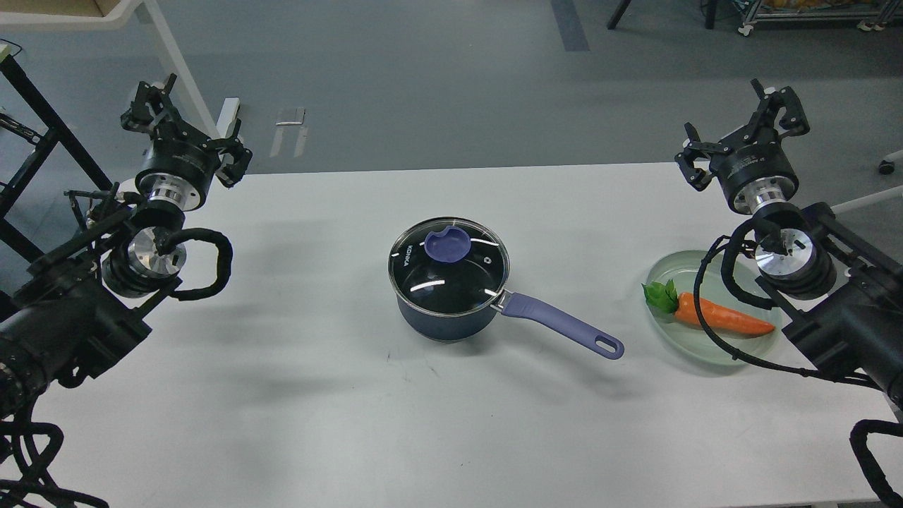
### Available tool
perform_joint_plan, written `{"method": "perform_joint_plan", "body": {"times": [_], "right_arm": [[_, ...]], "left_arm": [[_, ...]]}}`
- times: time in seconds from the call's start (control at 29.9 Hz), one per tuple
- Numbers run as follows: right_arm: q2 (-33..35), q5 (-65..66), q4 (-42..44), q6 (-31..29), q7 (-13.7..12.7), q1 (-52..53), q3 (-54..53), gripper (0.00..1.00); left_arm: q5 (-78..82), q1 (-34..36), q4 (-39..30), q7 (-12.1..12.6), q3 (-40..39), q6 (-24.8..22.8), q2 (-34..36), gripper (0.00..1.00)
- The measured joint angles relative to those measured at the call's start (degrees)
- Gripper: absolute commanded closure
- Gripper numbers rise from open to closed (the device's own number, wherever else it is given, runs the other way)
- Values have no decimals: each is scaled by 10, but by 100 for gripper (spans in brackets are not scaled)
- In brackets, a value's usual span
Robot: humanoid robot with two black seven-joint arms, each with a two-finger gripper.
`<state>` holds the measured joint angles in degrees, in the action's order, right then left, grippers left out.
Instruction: Open pot lid
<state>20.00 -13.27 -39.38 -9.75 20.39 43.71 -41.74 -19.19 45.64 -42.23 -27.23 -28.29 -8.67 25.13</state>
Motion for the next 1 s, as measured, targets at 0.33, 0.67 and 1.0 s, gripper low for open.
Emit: {"method": "perform_joint_plan", "body": {"times": [0.33, 0.67, 1.0], "right_arm": [[0, 0, 0, 1, 1, 3, 1, 0], [41, 17, -39, 6, -2, 29, 62, 0], [175, 60, -160, 12, -2, 214, 316, 0]], "left_arm": [[3, 0, -2, 0, 3, 8, 5, 1], [2, 2, -2, 73, -7, -2, 20, 1], [13, 7, -2, 73, -8, -17, 19, 1]]}}
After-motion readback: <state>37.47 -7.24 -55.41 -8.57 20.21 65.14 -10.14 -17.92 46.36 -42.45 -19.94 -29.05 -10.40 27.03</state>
